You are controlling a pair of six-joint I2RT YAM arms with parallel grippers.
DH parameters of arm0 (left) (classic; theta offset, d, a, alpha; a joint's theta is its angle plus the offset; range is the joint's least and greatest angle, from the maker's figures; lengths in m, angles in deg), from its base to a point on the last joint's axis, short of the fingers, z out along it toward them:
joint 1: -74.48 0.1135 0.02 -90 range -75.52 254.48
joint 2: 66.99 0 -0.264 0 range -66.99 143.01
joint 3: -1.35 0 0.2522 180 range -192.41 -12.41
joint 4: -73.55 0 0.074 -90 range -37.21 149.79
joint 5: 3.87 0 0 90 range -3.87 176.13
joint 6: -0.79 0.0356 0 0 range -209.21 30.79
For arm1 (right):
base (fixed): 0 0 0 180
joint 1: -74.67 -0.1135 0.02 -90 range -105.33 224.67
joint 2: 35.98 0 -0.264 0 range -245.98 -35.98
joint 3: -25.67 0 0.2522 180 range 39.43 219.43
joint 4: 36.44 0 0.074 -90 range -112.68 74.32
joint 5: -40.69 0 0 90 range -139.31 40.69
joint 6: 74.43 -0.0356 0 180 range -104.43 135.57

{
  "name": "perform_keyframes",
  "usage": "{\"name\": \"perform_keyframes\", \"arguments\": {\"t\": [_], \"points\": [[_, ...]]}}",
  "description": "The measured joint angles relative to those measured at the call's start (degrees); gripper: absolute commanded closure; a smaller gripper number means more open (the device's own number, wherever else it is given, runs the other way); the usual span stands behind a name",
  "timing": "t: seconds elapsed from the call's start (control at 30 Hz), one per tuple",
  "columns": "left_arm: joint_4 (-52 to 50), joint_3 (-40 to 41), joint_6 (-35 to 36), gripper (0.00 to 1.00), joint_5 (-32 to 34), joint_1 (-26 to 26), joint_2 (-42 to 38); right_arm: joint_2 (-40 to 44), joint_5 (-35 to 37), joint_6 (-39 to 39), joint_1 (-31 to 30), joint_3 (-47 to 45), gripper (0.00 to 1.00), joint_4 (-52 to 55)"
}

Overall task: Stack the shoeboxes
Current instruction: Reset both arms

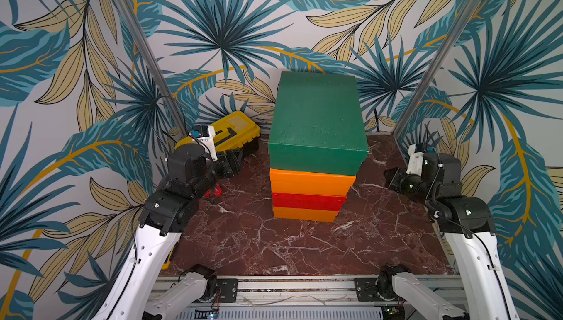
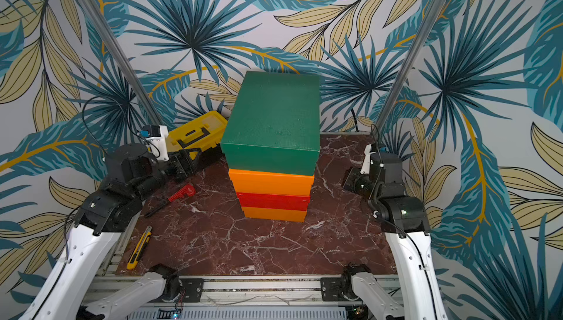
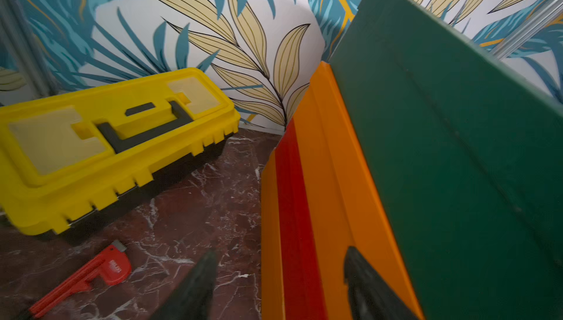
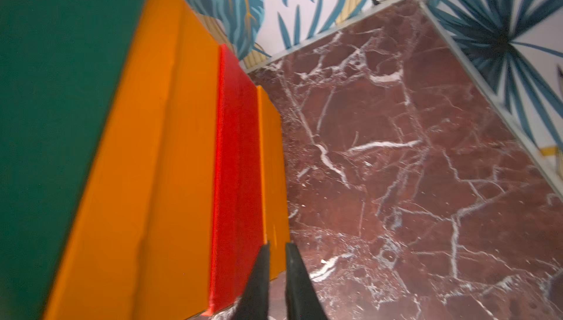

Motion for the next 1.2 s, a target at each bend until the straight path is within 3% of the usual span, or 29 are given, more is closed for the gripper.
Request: {"name": "perform_keyframes", "arguments": {"t": [0.13,0.17,0.2,0.53,0.8,1.03,1.2], "points": [[1.0,5.1,-0.4,0.01,3.5,0.0,-4.4,7.0,6.7,3.3,0.0,-7.2,0.42,-3.5],[1.2,6.0,-0.3,0.01,4.5,0.0,-5.0,8.5,8.0,3.8,0.0,-8.3,0.26,-4.2],[1.6,6.7,-0.3,0.00,5.2,0.0,-5.3,9.4,9.0,4.5,0.0,-9.1,0.01,-4.9],[9.0,18.8,0.5,0.00,10.1,0.0,-6.2,9.0,12.9,7.7,0.0,-18.6,0.01,-10.5],[13.9,22.0,3.1,0.00,16.6,0.0,-4.4,10.8,14.6,8.0,0.0,-27.8,0.01,-17.8],[20.5,27.3,10.8,0.00,15.3,0.0,2.1,10.0,18.5,6.4,0.0,-35.1,0.00,-30.5],[27.3,31.8,12.1,0.01,14.7,0.0,0.1,9.7,19.9,5.4,0.0,-41.0,0.01,-41.4]]}}
